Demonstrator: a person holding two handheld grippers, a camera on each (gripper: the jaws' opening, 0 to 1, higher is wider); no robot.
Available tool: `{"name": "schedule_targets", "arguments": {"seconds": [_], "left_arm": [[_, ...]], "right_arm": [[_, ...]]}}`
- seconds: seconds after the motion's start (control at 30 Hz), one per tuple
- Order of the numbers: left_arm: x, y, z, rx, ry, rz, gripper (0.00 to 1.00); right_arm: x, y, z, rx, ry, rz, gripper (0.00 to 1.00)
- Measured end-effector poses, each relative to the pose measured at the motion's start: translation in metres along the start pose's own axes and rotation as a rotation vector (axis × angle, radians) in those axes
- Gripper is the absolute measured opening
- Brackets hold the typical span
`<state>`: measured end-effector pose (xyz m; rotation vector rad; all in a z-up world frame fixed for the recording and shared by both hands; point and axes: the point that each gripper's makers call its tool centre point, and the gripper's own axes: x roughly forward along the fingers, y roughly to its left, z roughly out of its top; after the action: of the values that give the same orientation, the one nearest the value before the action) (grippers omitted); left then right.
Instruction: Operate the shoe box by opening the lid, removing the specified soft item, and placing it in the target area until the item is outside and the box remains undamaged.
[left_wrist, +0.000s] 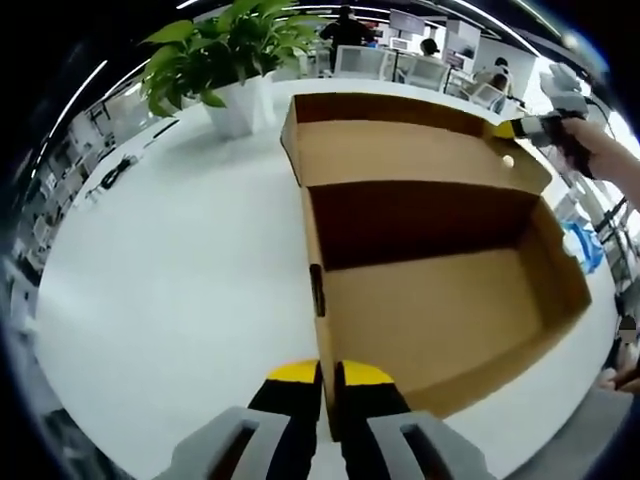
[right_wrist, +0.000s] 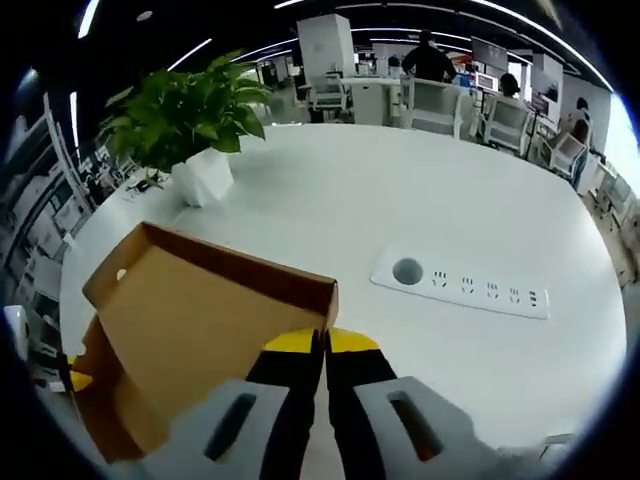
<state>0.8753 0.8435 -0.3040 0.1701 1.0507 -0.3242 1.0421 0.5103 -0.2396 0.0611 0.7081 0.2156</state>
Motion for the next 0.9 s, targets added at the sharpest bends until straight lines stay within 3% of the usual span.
{"name": "schedule_targets", "arguments": {"seconds": [0.33, 0.4, 0.63, 0.9], "left_arm": [[-0.004, -0.003, -0.002, -0.012, 0.002, 0.007, 0.05], [-0.006, -0.005, -0.003, -0.016, 0.001, 0.008, 0.05], [-0.009, -0.008, -0.004, -0.028, -0.004, 0.015, 0.05], [-0.01, -0.008, -0.004, -0.037, -0.005, 0.024, 0.05]], "right_arm": [[-0.02, 0.004, 0.017, -0.031, -0.151, -0.001, 0.0], [-0.019, 0.004, 0.027, -0.056, -0.205, 0.007, 0.0], [-0.046, 0.017, 0.037, -0.141, -0.371, 0.004, 0.0], [-0.066, 0.026, 0.044, -0.147, -0.463, 0.039, 0.0]]}}
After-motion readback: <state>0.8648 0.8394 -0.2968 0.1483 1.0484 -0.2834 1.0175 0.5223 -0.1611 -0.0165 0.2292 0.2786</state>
